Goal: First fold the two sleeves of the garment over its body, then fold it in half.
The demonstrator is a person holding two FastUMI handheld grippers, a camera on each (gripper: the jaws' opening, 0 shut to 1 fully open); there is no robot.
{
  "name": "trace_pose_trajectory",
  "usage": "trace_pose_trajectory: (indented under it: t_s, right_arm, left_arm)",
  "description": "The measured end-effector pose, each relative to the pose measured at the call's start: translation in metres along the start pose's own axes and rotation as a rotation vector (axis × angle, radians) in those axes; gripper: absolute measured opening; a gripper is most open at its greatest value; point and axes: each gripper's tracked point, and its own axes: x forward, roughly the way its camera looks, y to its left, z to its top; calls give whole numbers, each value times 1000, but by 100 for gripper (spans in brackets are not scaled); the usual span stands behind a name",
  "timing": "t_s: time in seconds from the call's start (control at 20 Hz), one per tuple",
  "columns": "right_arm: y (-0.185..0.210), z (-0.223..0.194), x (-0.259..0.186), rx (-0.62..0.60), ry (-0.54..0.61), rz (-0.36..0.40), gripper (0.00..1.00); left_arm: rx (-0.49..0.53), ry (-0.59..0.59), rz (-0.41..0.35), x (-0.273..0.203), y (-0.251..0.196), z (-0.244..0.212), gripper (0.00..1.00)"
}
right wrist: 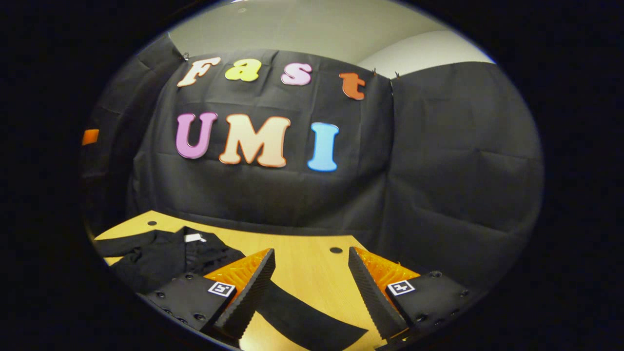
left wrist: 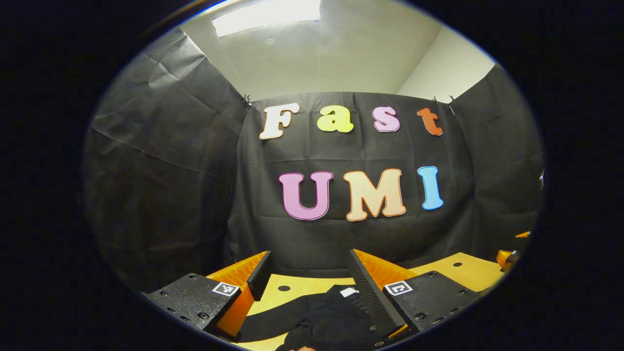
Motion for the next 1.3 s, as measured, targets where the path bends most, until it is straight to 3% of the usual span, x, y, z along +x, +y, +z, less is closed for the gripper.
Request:
trace_pose_trajectory:
  t_s: [0.3, 0.65, 1.0, 1.15, 1.25, 1.3]
  right_arm:
    - [-40, -82, 31, 3, 202, -13, 97]
    - [-58, -182, 40, -8, 489, 74, 99]
    - [-67, -252, 21, -13, 700, 149, 99]
    - [-67, -257, 16, 5, 728, 175, 100]
    - [-62, -256, 15, -23, 715, 217, 86]
    - [-56, -254, 18, -35, 697, 232, 61]
  left_arm:
    - [31, 24, 34, -1, -8, -4, 92]
    - [45, 50, 54, -4, -32, -12, 92]
    - [53, 59, 46, -9, -55, -15, 93]
    - [60, 72, 43, -10, -56, -20, 92]
    - [63, 74, 43, -11, -52, -21, 93]
    - [61, 72, 43, -11, -49, -21, 90]
